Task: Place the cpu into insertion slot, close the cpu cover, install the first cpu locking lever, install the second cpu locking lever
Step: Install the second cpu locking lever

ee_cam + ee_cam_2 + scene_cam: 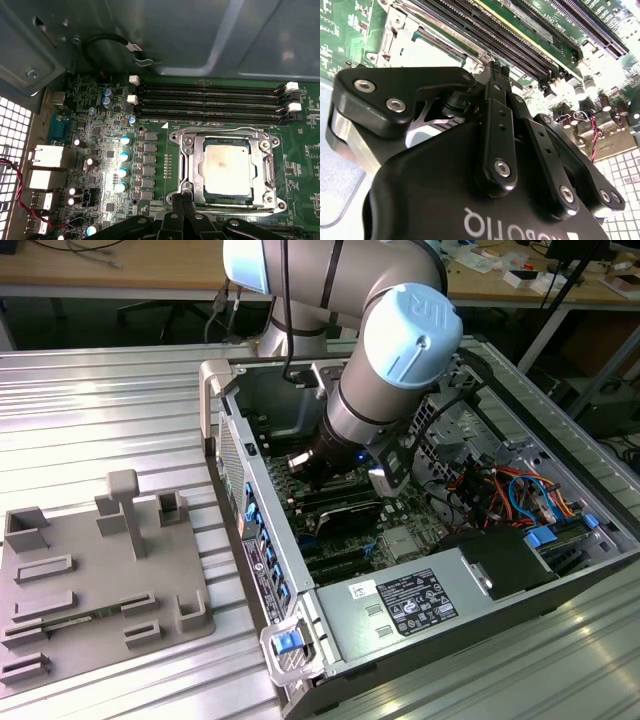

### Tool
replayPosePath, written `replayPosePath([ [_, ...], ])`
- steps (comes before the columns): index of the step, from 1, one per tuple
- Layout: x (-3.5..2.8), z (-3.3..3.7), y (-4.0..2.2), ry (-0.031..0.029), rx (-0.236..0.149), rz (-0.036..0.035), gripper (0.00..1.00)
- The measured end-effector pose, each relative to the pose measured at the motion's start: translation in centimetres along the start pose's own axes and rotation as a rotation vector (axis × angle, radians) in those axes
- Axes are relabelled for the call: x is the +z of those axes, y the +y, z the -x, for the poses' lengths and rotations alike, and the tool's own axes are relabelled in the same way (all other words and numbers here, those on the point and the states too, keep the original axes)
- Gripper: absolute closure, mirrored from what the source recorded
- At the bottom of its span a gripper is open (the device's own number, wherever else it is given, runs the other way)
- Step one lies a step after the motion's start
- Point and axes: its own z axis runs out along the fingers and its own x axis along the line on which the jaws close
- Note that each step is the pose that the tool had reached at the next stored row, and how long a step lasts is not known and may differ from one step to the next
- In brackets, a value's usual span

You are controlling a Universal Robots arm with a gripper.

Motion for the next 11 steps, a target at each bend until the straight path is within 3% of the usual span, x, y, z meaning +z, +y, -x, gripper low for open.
replayPosePath([
  [11,0.82,-0.04,0.27,-0.0006,0.000,0.0003,0.89],
])
